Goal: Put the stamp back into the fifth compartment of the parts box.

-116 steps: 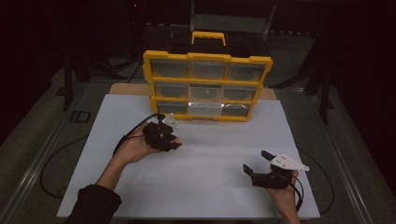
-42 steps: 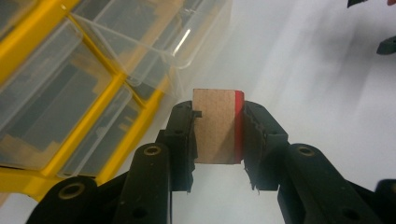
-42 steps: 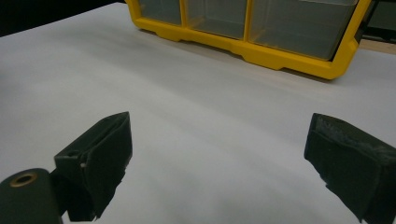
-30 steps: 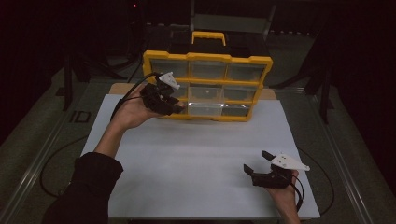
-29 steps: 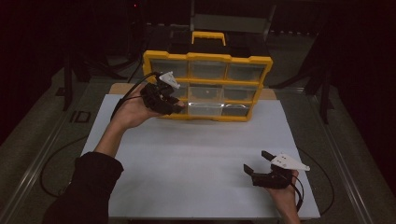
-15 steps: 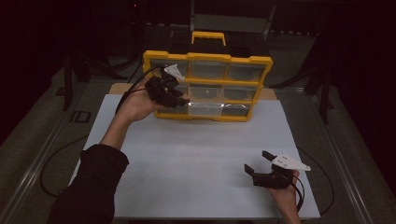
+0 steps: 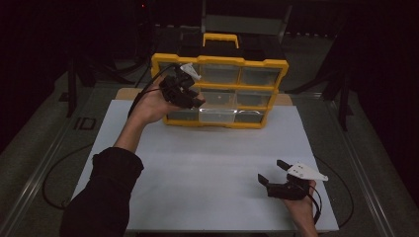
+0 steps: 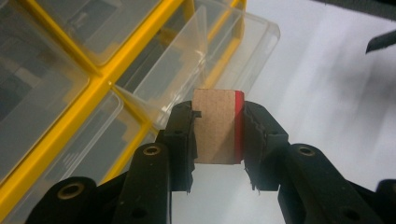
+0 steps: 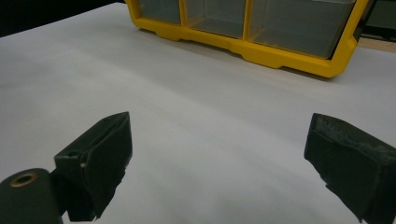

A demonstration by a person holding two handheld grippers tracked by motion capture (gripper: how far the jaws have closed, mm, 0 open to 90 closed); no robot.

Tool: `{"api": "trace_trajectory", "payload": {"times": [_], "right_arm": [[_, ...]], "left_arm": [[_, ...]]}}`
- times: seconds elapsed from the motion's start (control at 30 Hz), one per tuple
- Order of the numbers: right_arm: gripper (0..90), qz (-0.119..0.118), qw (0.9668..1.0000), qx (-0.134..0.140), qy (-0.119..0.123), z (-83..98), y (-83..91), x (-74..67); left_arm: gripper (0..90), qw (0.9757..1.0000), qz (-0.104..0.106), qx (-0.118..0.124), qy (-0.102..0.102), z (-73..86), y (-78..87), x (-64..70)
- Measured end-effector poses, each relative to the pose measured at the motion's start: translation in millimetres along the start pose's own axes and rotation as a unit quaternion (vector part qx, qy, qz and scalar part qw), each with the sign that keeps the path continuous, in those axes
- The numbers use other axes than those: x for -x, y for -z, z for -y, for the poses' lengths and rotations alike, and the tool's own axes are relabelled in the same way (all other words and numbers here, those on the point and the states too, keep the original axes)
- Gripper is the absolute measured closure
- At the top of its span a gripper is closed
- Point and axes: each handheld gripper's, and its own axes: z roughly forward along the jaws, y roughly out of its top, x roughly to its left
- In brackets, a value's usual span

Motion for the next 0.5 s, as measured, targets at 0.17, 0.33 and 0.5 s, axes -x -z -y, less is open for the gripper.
{"api": "trace_trajectory", "payload": {"times": [0.17, 0.33, 0.5], "right_arm": [[7.4, 0.0, 1.0, 0.0, 0.0, 0.1, -0.1, 0.1], [7.4, -0.001, 1.0, 0.0, 0.001, 0.1, -0.4, 0.3], [7.4, 0.0, 1.0, 0.0, -0.002, 0.1, 0.0, 0.6]], "left_arm": [[66.0, 0.9999, -0.003, 0.0, 0.014, -2.1, -8.7, -1.8], [65.9, 0.9997, -0.007, -0.003, 0.025, -3.2, -16.9, -4.7], [65.7, 0.9993, -0.015, -0.009, 0.032, -5.1, -24.4, -4.3]]}}
